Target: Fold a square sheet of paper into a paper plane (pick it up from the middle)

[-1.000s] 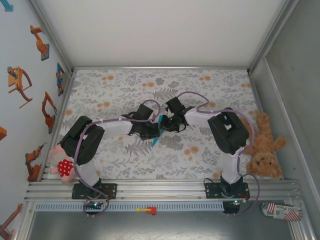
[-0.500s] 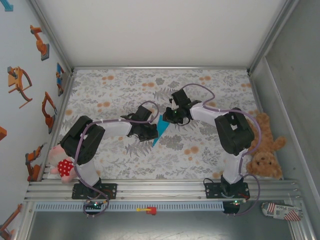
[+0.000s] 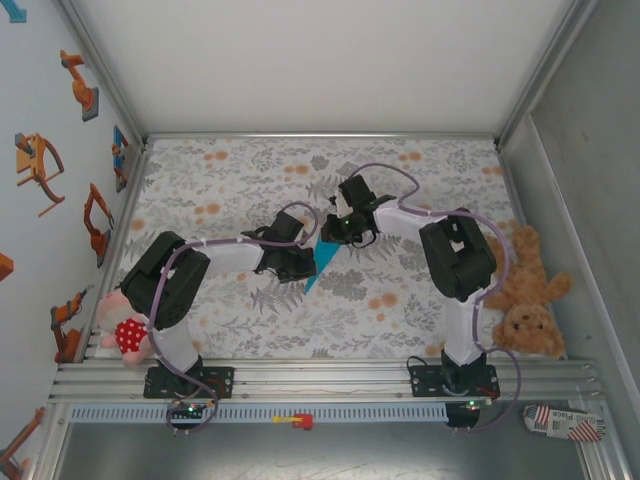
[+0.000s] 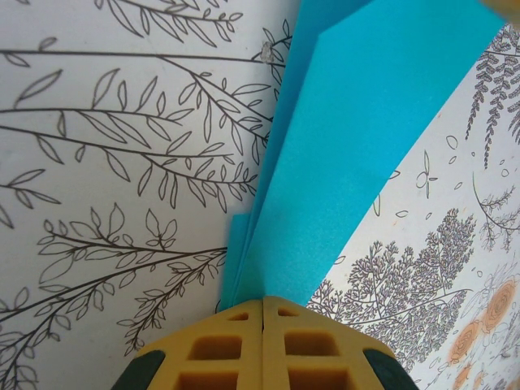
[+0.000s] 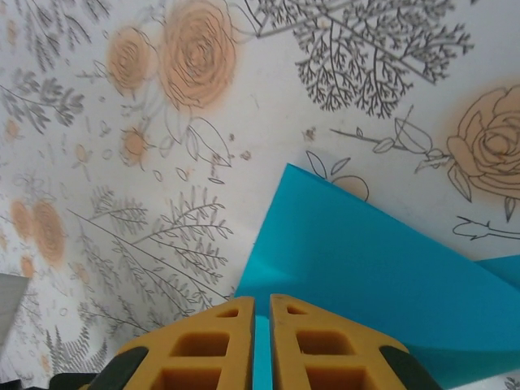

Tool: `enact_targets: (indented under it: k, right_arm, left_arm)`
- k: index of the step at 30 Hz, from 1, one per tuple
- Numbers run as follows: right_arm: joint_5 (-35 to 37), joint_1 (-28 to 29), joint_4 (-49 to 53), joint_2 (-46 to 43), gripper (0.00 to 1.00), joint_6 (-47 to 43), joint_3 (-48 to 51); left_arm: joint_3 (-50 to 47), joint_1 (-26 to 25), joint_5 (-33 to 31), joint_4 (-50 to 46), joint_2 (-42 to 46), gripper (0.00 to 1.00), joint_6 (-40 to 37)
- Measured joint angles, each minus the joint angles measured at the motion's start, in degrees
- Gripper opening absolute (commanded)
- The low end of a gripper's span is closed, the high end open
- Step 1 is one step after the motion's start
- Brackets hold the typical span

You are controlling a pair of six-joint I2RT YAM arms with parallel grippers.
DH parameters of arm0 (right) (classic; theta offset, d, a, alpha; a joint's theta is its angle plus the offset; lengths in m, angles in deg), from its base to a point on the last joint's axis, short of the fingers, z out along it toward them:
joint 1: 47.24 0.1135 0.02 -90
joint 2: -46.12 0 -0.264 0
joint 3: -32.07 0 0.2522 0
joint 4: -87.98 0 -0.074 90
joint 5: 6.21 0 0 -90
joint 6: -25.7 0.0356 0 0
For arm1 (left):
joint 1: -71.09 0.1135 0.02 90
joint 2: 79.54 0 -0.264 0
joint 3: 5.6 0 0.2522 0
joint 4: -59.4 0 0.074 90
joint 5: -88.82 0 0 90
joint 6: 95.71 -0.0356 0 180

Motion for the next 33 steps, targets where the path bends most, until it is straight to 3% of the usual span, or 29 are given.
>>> enact_targets:
  k: [13,33]
  right_arm:
    - [0.3,0.0,0.6,2.7,0.13,-0.8,-0.8]
    - [0.4,-0.6,-1.1,1.5,0.13,-0.1,0.0]
  left_arm:
    - [3.1,0.1,1.2,-0.5,-0.4,0.12,-0.8]
    - [7.7,1.2,-1.1,0.9,-6.4,0.05,0.3]
